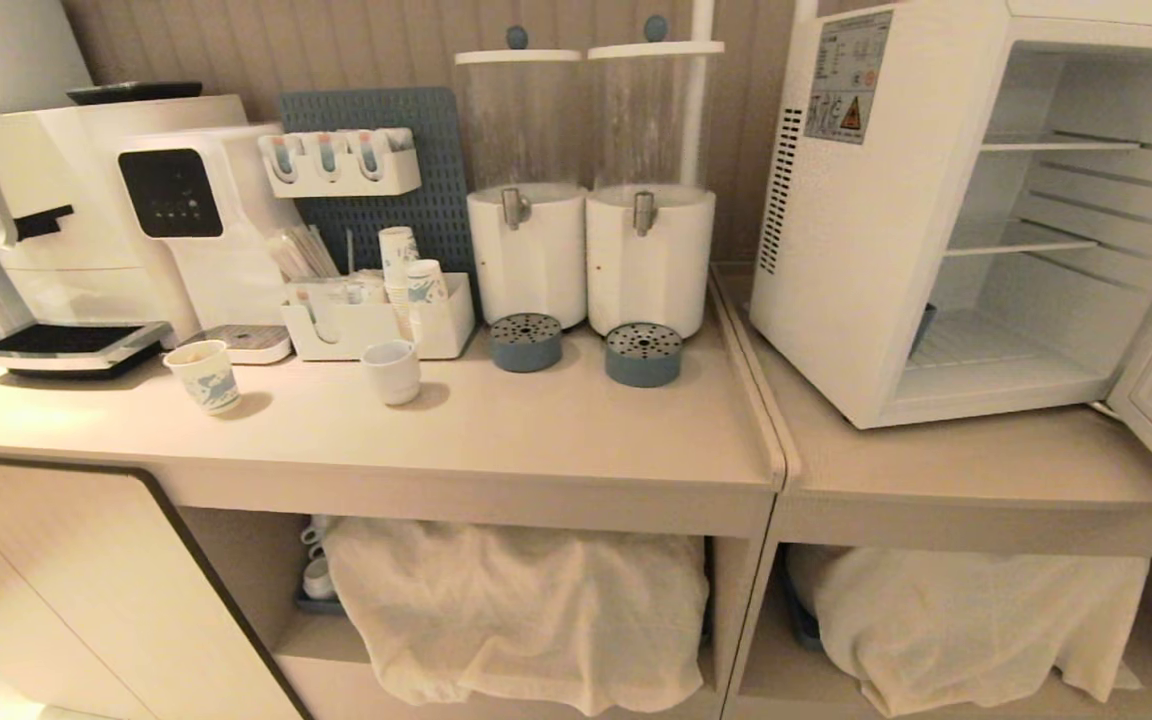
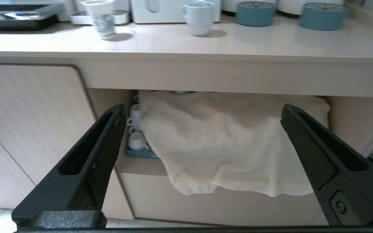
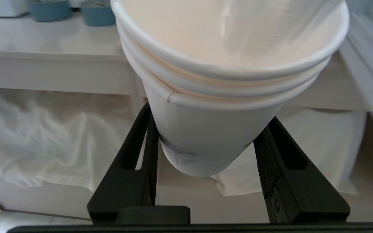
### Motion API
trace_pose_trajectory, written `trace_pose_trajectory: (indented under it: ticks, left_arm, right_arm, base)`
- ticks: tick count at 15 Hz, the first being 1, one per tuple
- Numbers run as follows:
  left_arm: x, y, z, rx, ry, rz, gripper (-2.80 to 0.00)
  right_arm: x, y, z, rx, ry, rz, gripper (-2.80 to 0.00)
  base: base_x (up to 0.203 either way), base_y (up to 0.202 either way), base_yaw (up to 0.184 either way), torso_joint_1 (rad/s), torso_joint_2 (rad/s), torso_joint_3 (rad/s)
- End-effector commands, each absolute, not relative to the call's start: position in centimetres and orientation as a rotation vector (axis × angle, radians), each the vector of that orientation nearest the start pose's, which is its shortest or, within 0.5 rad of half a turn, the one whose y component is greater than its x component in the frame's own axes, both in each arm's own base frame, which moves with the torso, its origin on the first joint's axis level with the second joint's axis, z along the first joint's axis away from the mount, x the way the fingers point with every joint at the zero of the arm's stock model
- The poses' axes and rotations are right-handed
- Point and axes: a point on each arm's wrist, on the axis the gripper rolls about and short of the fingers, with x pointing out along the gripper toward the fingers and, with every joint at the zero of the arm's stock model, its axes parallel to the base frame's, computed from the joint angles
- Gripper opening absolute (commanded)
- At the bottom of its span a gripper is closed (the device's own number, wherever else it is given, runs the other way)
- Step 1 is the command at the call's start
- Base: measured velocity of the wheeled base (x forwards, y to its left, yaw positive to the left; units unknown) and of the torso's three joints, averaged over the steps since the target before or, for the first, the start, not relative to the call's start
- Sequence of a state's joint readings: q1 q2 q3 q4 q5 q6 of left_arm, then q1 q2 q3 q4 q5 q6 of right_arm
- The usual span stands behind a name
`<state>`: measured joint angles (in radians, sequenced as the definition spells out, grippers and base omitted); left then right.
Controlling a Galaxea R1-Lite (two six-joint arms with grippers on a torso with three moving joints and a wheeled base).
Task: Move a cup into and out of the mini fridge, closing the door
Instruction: Place the paper cup on the table
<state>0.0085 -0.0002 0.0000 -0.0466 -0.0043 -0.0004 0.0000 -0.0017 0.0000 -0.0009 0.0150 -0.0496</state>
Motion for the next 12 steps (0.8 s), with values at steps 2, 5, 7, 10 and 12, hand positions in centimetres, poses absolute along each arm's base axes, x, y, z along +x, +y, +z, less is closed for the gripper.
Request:
trace_pose_trajectory:
  ticks: [2,5,7,10,12]
  left_arm:
    - [-2.17,-0.03,7.61,-0.001,-0.032,0.005,0.00]
    - [-2.17,-0.03,7.61,-0.001,-0.032,0.005,0.00]
    - [-2.17,-0.03,7.61,-0.001,-0.032,0.005,0.00]
    - [-2.17,-0.03,7.61,-0.003,-0.032,0.005,0.00]
    - [-2.17,-0.03,7.61,-0.003,-0.032,0.005,0.00]
  right_arm:
    - [-2.27,0.04,7.52,-0.049,0.000,0.017,-2.80]
    - [-2.27,0.03,7.52,-0.051,0.000,0.015,-2.80]
    - [-2.27,0.03,7.52,-0.052,0.000,0.015,-2.80]
    - [-2.27,0.03,7.52,-0.051,0.000,0.015,-2.80]
    - [-2.27,0.03,7.52,-0.051,0.000,0.015,-2.80]
  base:
    - [-0.001,0.193,0.000,-0.002,0.00,0.001]
    - [-0.001,0.190,-0.001,0.002,0.00,0.003]
    - [-0.001,0.194,-0.001,0.004,0.00,0.000]
    - [-0.001,0.196,0.000,0.004,0.00,0.000]
    - [-0.001,0.192,-0.002,0.002,0.00,0.003]
